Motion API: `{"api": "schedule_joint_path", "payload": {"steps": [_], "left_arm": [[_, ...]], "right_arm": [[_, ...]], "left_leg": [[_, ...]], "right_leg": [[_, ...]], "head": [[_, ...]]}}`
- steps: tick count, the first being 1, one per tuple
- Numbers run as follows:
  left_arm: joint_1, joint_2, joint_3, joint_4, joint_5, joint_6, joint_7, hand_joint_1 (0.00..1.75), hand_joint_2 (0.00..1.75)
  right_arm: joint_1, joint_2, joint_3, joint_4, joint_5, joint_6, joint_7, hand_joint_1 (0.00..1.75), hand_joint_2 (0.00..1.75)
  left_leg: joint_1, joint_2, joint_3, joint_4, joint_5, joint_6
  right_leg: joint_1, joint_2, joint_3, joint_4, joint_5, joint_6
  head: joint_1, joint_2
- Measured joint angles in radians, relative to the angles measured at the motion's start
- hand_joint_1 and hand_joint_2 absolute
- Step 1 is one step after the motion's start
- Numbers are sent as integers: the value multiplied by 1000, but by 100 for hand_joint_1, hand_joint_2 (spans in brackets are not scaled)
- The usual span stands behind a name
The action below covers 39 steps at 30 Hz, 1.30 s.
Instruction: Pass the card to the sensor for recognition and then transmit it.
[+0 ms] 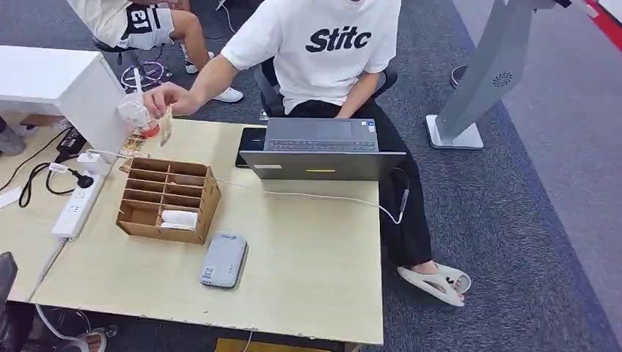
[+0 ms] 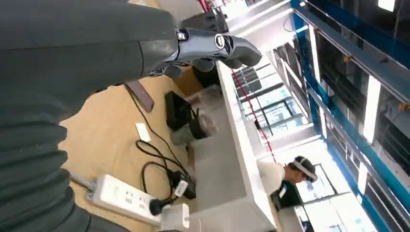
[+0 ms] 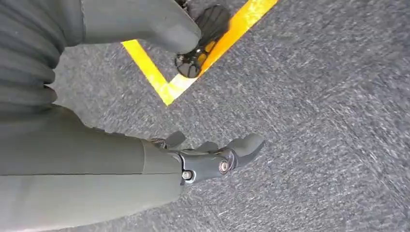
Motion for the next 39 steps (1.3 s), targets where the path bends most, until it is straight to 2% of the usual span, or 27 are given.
{"api": "schedule_joint_path", "payload": {"steps": [8,25,26,27,39], "left_arm": [[-136,50,-139,101,-141,-6,91,0,175],[-339,106,-427,294,-613,114,249,0,175],[-349,108,-442,305,-640,119,258,106,175],[-360,110,-459,317,-665,125,268,175,175],[-416,158,-627,412,-964,177,362,175,175]], "right_arm": [[-3,3,24,5,57,11,55,0,175],[-5,11,123,14,210,69,129,0,175],[-5,12,129,15,218,71,132,0,175],[-5,13,138,15,229,75,133,0,175],[-5,26,198,24,338,121,206,0,175]], "left_leg": [[0,0,0,0,0,0],[0,1,0,0,0,0],[0,1,0,0,0,0],[0,1,0,0,0,0],[0,1,-1,0,0,0]], "right_leg": [[0,1,0,0,0,0],[0,1,0,0,1,0],[0,1,0,0,1,0],[0,1,0,0,1,0],[0,2,-1,1,1,0]], "head": [[0,0],[0,0],[0,0],[0,0],[0,0]]}}
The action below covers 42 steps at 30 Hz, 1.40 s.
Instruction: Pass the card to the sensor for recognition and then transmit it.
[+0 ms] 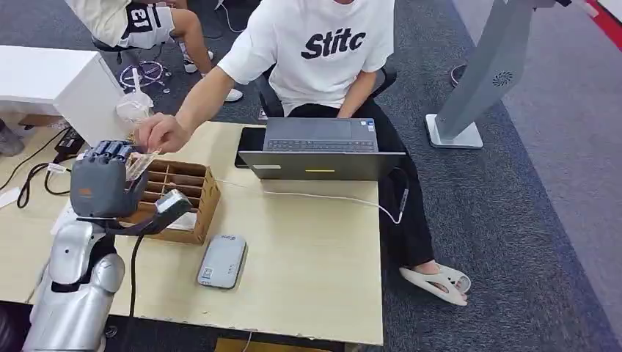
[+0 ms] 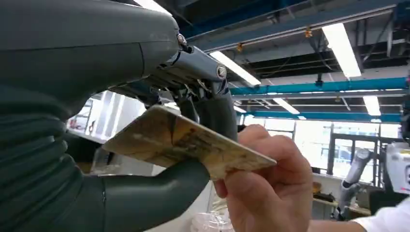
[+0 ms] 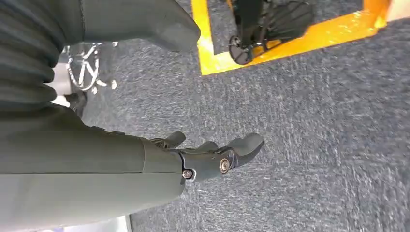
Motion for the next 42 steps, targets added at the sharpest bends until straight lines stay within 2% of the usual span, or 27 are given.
{"api": "schedule_joint_path", "payload": {"steps": [8,15,24,34,42], "left_arm": [[-6,10,-33,19,-3,3,11,175,175],[-2,10,-64,15,12,-24,10,175,175],[18,-10,-165,-9,14,-106,9,175,175],[17,-62,-330,1,59,-222,29,175,175],[-4,-56,-414,69,84,-312,32,175,175]], "right_arm": [[0,4,15,1,6,0,3,0,175],[0,6,16,2,16,3,-14,0,175],[0,7,15,2,23,2,-18,0,175],[0,7,15,2,44,15,-19,0,175],[0,8,14,2,50,17,-33,0,175]], "left_leg": [[0,0,0,0,0,0],[0,0,0,0,0,0],[0,0,0,0,0,0],[0,-1,0,0,0,0],[0,-1,0,0,0,0]], "right_leg": [[0,0,0,0,0,0],[0,0,0,0,0,0],[0,0,0,0,0,0],[0,-1,0,0,0,0],[0,-1,0,0,0,0]], "head": [[0,0],[0,0],[0,0],[0,0],[0,0]]}}
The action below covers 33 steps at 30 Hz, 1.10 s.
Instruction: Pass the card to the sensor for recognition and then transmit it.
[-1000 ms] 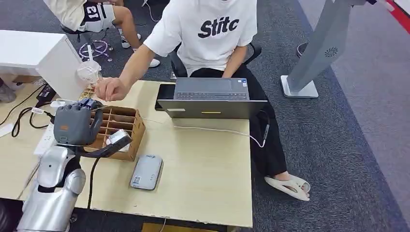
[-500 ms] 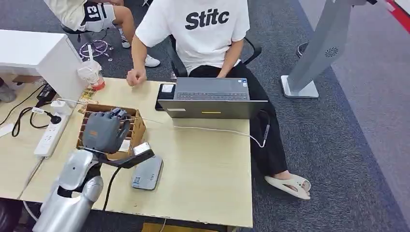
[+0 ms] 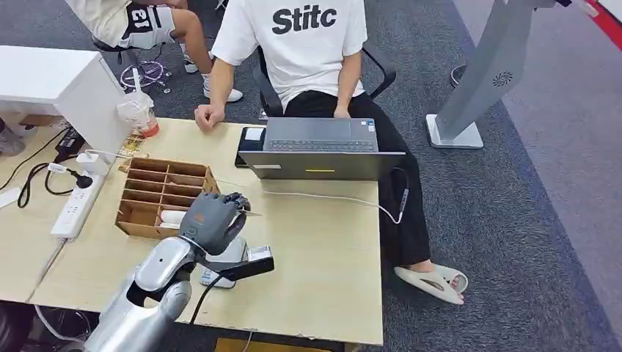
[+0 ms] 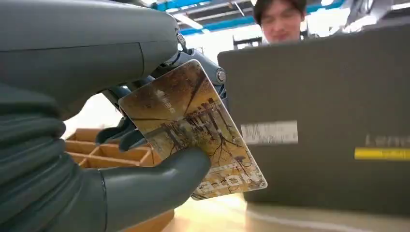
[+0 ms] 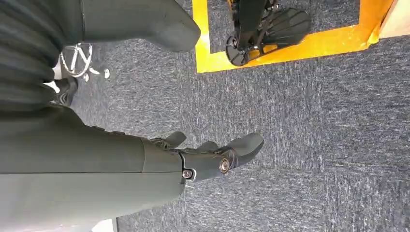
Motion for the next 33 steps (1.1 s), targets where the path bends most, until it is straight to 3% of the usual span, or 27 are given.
{"api": "schedule_joint_path", "payload": {"steps": [17,33], "left_arm": [[-7,60,-44,110,-3,-28,52,175,175],[11,95,-61,134,65,-68,29,175,175]], "right_arm": [[1,0,-2,0,10,0,9,0,175],[2,1,-8,0,32,-1,9,0,175]], "left_leg": [[0,0,0,0,0,0],[0,0,0,0,0,0]], "right_leg": [[0,0,0,0,0,0],[0,0,0,0,0,0]], "head": [[0,0],[0,0]]}}
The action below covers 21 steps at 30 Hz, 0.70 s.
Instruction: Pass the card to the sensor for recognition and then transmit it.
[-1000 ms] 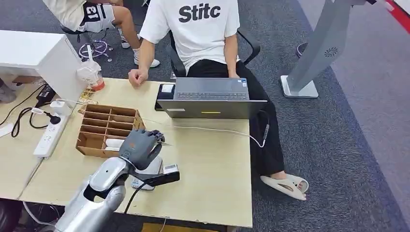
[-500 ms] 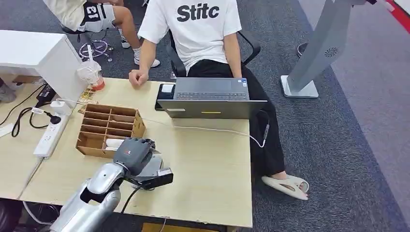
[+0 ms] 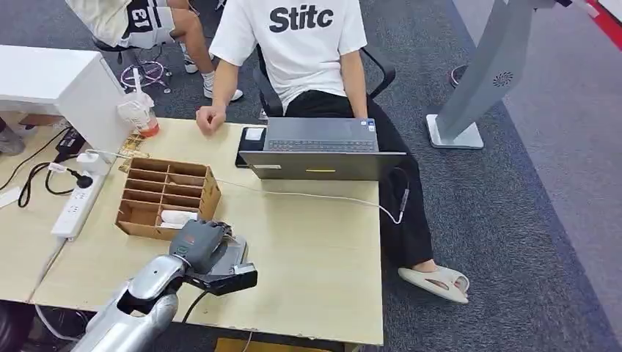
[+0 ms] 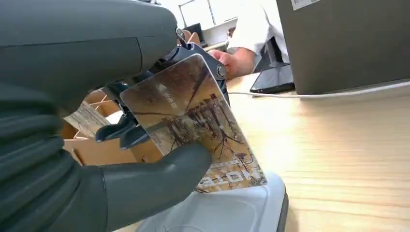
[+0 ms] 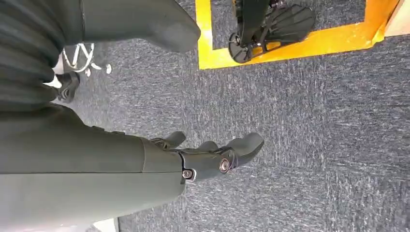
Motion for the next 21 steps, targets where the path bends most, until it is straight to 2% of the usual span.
{"api": "schedule_joint_path", "payload": {"steps": [7,16,21], "left_arm": [[3,13,-8,-8,58,-31,-34,175,175],[11,39,-26,-36,87,-55,-32,175,175],[14,45,-26,-36,85,-36,-4,175,175]], "right_arm": [[0,0,0,0,12,1,0,0,175],[0,0,0,0,29,3,2,0,175],[0,0,0,0,39,3,3,0,175]], "left_leg": [[0,0,0,0,0,0],[0,0,0,0,0,0],[0,0,0,0,0,0]], "right_leg": [[0,0,0,0,0,0],[0,0,0,0,0,0],[0,0,0,0,0,0]], "head": [[0,0],[0,0],[0,0]]}}
